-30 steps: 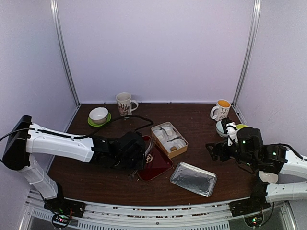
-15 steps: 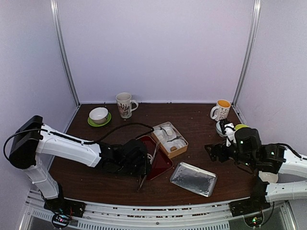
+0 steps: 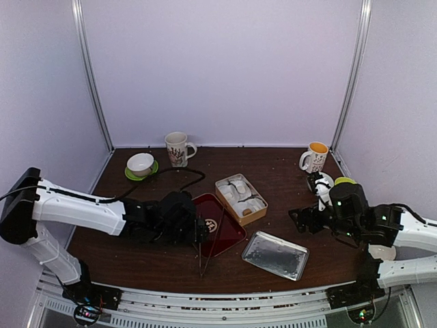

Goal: Pack the chocolate

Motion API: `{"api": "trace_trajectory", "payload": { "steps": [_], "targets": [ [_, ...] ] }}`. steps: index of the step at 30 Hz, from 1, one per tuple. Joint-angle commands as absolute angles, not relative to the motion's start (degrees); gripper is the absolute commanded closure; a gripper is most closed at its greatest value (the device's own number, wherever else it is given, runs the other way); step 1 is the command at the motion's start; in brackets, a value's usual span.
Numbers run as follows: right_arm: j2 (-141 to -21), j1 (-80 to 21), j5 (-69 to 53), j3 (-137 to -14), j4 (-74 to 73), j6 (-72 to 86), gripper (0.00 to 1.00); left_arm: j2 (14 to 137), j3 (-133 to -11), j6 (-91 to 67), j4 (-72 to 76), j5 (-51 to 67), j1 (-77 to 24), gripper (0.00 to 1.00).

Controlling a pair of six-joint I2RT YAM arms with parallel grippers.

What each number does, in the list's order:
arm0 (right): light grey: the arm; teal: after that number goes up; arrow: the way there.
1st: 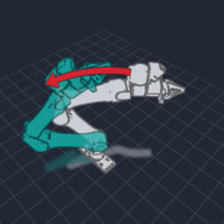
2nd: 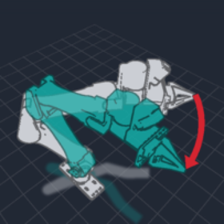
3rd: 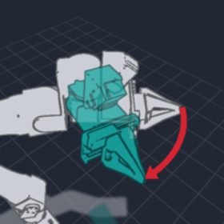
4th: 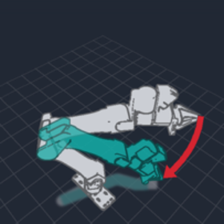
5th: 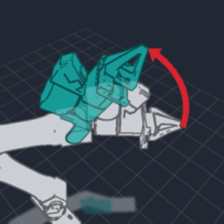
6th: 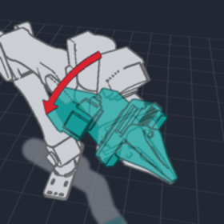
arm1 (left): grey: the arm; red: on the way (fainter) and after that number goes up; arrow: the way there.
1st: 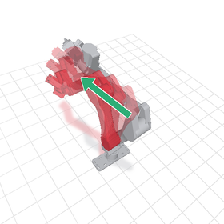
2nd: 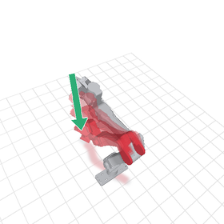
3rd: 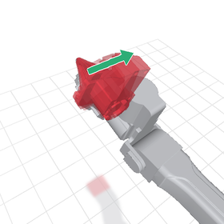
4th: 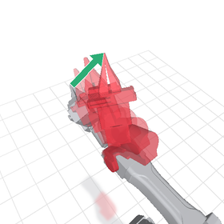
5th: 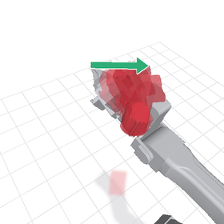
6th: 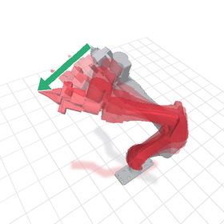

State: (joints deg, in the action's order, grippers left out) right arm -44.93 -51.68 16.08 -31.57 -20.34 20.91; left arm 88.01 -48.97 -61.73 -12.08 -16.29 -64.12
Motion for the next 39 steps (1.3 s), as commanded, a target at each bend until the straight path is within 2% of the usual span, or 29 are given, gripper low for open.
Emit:
{"api": "trace_trajectory", "payload": {
  "steps": [1, 3, 6, 8, 11, 12, 13, 18, 21, 22, 26, 34, 39],
  "targets": [
    [-45.84, -51.36, 14.97, -33.2, -19.32, 21.14, 0.09, 82.32, -43.13, -63.88, -13.63, -18.3, -62.23, 0.25],
    [-46.24, -51.33, 14.68, -33.21, -18.72, 21.18, 0.09, 79.9, -39.94, -65.95, -11.52, -17.76, -61.29, 0.33],
    [-46.87, -51.37, 14.32, -33.37, -18.2, 21.38, 0.09, 79.3, -37.47, -65.89, -8.6, -15.31, -59.26, 0.51],
    [-47.23, -51.33, 14.07, -33.59, -18.2, 21.36, 0.09, 79.64, -37.76, -64.47, -8.4, -14.73, -58.25, 0.66],
    [-47.29, -51.36, 13.91, -33.71, -18.52, 21.36, 0.09, 80.37, -39.24, -62.15, -8.86, -14.85, -56.99, 0.94],
    [-47.22, -51.35, 13.94, -33.7, -18.68, 21.34, 0.09, 80.74, -39.67, -61.67, -8.94, -14.74, -56.44, 0.99],
    [-47.12, -51.33, 14.07, -33.71, -18.84, 21.35, 0.09, 81.16, -40.06, -61.43, -9.04, -14.7, -55.86, 1.0],
    [-46.3, -51.38, 14.65, -33.48, -19.25, 21.27, 0.09, 83.29, -40.12, -60.98, -5.26, -12.15, -52.64, 0.77],
    [-46.14, -51.34, 14.73, -33.25, -19.12, 21.36, 0.09, 85.31, -40.98, -61.11, -3.8, -10.82, -50.89, 0.73],
    [-46.25, -51.4, 14.76, -33.17, -19.05, 21.36, 0.09, 85.94, -41.47, -61.08, -3.41, -10.5, -50.31, 0.75],
    [-46.48, -51.33, 14.62, -33.16, -18.85, 21.41, 0.09, 88.32, -43.13, -60.31, -0.42, -9.55, -49.34, 1.0],
    [-46.4, -51.34, 14.93, -32.82, -18.9, 21.15, 0.09, 96.58, -50.97, -59.58, -1.53, -8.0, -48.88, 1.0],
    [-46.32, -51.37, 15.02, -32.74, -19.07, 21.35, 0.09, 103.25, -58.93, -64.3, -13.57, -8.85, -48.69, 1.0]
  ]
}}
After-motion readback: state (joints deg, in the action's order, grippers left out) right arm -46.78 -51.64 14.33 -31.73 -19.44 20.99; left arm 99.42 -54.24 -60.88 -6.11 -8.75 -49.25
